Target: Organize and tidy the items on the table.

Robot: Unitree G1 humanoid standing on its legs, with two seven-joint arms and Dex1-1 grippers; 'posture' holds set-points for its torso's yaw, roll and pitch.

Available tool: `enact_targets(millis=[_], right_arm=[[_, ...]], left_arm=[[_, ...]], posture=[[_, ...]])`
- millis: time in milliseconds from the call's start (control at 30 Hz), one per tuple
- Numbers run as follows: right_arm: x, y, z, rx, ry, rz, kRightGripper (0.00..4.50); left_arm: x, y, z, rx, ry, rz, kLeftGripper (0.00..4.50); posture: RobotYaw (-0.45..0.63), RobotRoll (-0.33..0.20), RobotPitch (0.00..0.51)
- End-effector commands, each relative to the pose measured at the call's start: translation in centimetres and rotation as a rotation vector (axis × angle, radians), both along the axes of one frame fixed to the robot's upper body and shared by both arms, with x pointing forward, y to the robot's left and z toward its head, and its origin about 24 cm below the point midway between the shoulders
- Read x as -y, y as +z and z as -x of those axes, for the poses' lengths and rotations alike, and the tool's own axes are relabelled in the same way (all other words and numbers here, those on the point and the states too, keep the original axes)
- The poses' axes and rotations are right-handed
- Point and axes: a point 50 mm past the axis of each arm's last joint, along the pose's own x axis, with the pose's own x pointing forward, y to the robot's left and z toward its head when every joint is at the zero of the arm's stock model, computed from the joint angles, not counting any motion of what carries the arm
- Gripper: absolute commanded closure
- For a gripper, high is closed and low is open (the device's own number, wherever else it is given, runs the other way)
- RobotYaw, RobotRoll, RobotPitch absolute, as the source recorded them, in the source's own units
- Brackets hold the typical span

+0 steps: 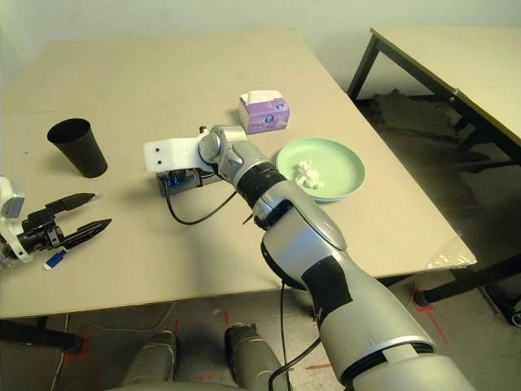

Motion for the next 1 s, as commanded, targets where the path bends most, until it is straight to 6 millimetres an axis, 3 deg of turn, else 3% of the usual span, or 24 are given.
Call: enact_targets(millis=[33, 700, 1000], right_arm=[[-0.4, 0.5, -0.2, 0.038, -0.001, -0.02, 4.34], [-1.5, -0.9, 0.2, 0.091, 0.052, -0.06, 4.34], [0.1, -2.5, -0.2, 0.048, -0.023, 0.002, 4.34]], left_arm=[[0.2, -0.7, 0.1, -0.025, -0.009, -0.008, 0.0], [0.4, -0.7, 0.2, -0.027, -0.013, -0.006, 0.0], [0.4, -0.7, 0.4, -0.023, -0.02, -0.003, 0.0]], posture=[[0.01, 0.0, 0.121], [0.01, 0.0, 0.135], [0.02, 0.0, 0.135]])
